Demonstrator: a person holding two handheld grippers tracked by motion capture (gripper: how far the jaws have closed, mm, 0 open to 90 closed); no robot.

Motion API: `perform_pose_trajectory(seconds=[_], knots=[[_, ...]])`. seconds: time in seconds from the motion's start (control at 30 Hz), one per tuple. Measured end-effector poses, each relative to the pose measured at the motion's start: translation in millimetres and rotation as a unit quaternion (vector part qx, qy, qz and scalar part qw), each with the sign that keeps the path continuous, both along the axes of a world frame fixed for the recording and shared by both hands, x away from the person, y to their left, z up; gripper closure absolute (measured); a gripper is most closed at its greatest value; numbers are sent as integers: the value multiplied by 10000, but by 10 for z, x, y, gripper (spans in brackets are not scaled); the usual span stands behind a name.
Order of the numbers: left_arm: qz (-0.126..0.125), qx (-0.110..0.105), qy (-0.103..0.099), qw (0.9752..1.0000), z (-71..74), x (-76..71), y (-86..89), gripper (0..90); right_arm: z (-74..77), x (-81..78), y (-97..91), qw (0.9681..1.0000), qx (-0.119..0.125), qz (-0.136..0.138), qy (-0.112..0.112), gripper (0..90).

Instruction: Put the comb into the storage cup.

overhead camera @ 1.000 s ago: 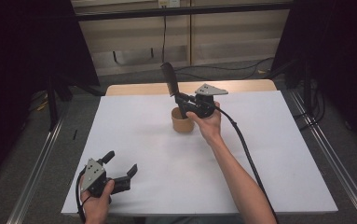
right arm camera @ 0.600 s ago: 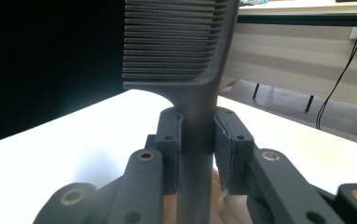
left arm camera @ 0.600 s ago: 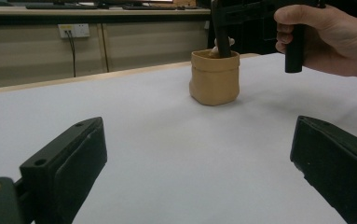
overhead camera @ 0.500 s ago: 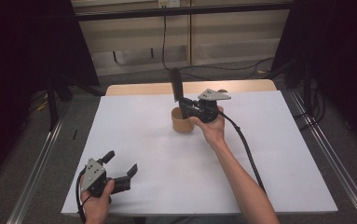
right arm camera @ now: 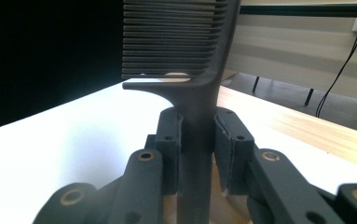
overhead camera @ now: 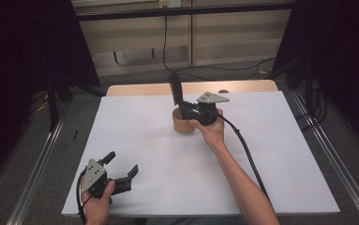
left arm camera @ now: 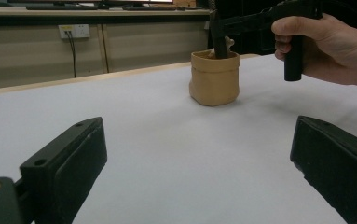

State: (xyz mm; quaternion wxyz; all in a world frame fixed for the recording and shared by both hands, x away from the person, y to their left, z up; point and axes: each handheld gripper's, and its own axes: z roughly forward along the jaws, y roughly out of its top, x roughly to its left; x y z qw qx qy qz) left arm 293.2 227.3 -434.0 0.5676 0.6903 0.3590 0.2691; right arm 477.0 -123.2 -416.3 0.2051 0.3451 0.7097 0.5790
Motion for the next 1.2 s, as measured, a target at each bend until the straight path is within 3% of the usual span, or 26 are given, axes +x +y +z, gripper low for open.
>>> perform_pose_trajectory(seconds=[0.2,0.53,0.73,1.03,1.2], knots=[[2,39,-1,10000,-2,3,4,37,-29,17,3,9999,48,2,98,727],[-13,30,41,10000,-7,6,0,37,-18,-52,78,9994,-336,101,-43,724],[-21,35,26,10000,-6,7,-3,37,-65,-56,110,9989,-445,142,49,724],[-19,40,28,10000,-6,8,-2,37,-60,-71,109,9989,-456,108,41,714],[-26,40,31,10000,-6,8,-3,37,-33,-73,84,9994,-353,24,38,620]])
